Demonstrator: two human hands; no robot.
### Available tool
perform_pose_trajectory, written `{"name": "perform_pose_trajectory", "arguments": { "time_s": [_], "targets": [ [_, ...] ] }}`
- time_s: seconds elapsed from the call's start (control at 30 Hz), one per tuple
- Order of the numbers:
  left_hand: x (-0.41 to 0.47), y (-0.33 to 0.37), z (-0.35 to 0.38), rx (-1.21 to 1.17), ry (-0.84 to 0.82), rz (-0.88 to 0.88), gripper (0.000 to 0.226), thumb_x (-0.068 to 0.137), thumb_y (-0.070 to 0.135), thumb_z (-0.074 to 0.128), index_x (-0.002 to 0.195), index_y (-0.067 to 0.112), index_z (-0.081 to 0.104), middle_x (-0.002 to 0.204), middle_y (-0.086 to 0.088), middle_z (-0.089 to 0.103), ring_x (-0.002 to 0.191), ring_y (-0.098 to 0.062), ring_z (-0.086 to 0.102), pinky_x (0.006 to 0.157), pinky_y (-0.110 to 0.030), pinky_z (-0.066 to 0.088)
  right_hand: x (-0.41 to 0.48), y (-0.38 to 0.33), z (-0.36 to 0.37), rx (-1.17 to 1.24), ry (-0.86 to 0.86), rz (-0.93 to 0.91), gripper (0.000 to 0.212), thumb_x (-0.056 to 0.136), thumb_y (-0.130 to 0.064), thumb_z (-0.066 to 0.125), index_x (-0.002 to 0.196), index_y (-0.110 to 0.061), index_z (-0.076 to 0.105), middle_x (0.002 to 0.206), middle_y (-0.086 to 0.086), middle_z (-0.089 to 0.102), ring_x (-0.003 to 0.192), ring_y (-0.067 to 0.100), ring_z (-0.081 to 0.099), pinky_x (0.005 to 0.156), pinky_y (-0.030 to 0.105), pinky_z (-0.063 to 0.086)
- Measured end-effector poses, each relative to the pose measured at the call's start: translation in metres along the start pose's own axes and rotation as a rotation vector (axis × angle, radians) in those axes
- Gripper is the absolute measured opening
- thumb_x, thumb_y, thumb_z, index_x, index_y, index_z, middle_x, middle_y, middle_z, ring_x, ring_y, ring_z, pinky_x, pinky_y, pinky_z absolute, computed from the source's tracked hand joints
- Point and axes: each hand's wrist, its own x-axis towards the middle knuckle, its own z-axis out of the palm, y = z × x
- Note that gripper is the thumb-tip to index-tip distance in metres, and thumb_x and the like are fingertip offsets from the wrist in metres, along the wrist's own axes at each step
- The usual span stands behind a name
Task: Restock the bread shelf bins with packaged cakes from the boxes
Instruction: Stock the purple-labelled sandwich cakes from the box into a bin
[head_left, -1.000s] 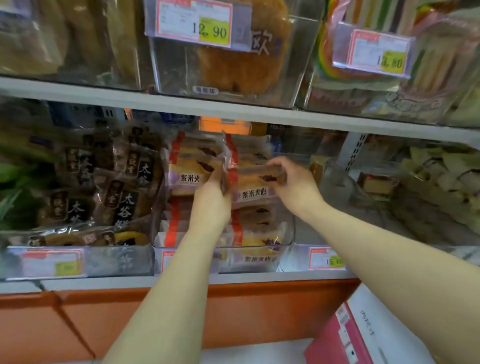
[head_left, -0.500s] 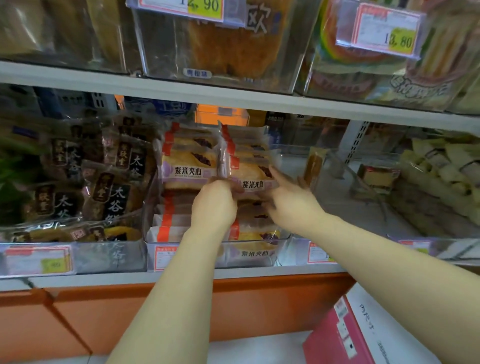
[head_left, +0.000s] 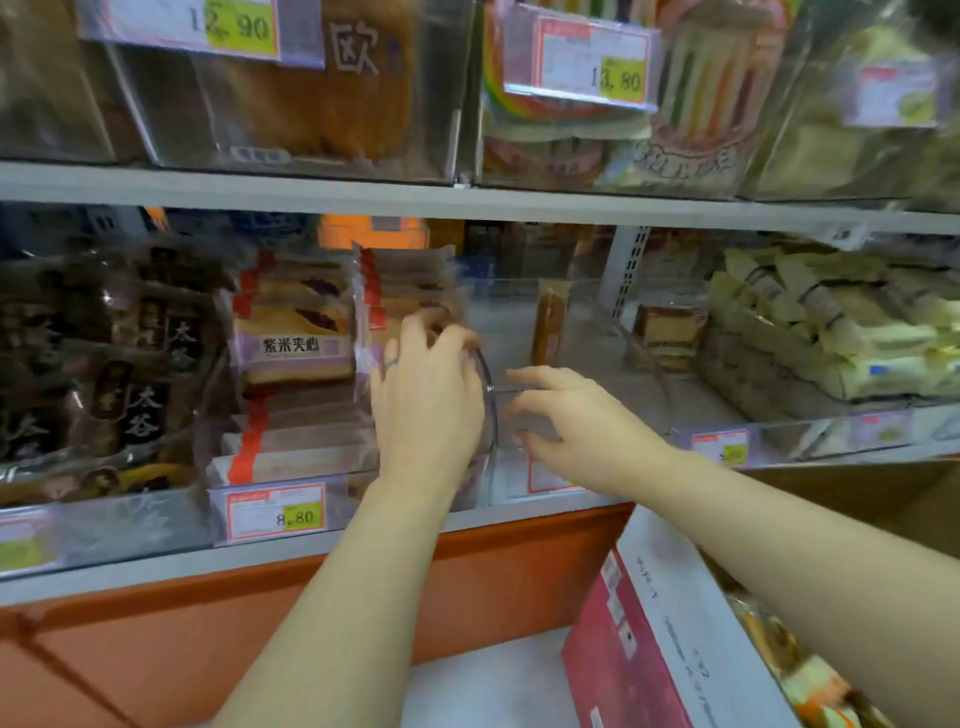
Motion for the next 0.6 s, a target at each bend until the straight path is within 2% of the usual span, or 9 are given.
{"name": "perform_pose_trajectory", "arguments": {
  "time_s": [0.1,0.17,0.23,0.37,0.47,0.53,0.6],
  "targets": [
    [-0.020,0.033,0.014,-0.139,-0.033,0.133,0.020,0.092,0.016,0.055,0.108,0.024,0.065,0.126,0.003,0.052,0.111,-0.020,0.054,0.090,-0.039,0.041,-0.040,0.020,-0.014,0.021,0.080,0.028,0.024,0.094,-0.025,0.055,0.116,-0.023,0.065,0.134,-0.007,0.052,0.124,0.012,0.045,0.102,0.031,0.039],
    [-0.034,0.054,0.028,-0.181,-0.078,0.211,0.020,0.090,0.014,0.056,0.105,0.024,0.065,0.116,0.006,0.056,0.104,-0.016,0.057,0.087,-0.037,0.043,-0.066,0.039,-0.024,0.056,0.152,0.047,0.019,0.091,-0.021,0.059,0.107,-0.021,0.069,0.115,-0.009,0.062,0.111,0.011,0.054,0.094,0.033,0.047],
    [-0.048,0.072,0.045,-0.223,-0.168,0.251,0.021,0.089,0.013,0.056,0.104,0.024,0.066,0.108,0.008,0.060,0.100,-0.014,0.059,0.085,-0.037,0.047,-0.093,0.061,-0.033,0.079,0.184,0.094,0.015,0.090,-0.019,0.061,0.102,-0.021,0.070,0.098,-0.015,0.061,0.097,0.008,0.059,0.086,0.034,0.051],
    [-0.076,0.097,0.086,-0.316,-0.406,0.285,0.017,0.088,0.011,0.058,0.099,0.018,0.068,0.100,0.002,0.063,0.095,-0.018,0.062,0.085,-0.039,0.050,-0.147,0.109,-0.040,0.058,0.213,0.216,0.011,0.087,-0.018,0.063,0.095,-0.020,0.071,0.087,-0.011,0.067,0.081,0.011,0.063,0.073,0.035,0.053],
    [-0.087,0.107,0.111,-0.329,-0.531,0.291,0.015,0.090,0.012,0.059,0.100,0.018,0.068,0.101,0.001,0.064,0.097,-0.018,0.061,0.090,-0.036,0.047,-0.180,0.147,-0.031,0.059,0.138,0.346,0.012,0.087,-0.020,0.064,0.096,-0.022,0.072,0.088,-0.010,0.069,0.083,0.012,0.064,0.075,0.032,0.052],
    [-0.089,0.109,0.123,-0.309,-0.577,0.290,0.016,0.091,0.014,0.058,0.102,0.019,0.068,0.104,0.002,0.064,0.101,-0.017,0.059,0.091,-0.032,0.044,-0.193,0.170,-0.019,0.040,0.025,0.430,0.013,0.088,-0.024,0.062,0.098,-0.024,0.071,0.091,-0.008,0.069,0.085,0.011,0.063,0.078,0.034,0.052],
    [-0.088,0.112,0.134,-0.281,-0.595,0.293,0.016,0.091,0.015,0.058,0.102,0.020,0.068,0.106,0.002,0.065,0.104,-0.018,0.058,0.093,-0.034,0.044,-0.200,0.194,-0.005,0.027,-0.139,0.509,0.017,0.090,-0.027,0.060,0.103,-0.025,0.069,0.093,-0.008,0.067,0.089,0.011,0.062,0.080,0.031,0.052]
  ]
}}
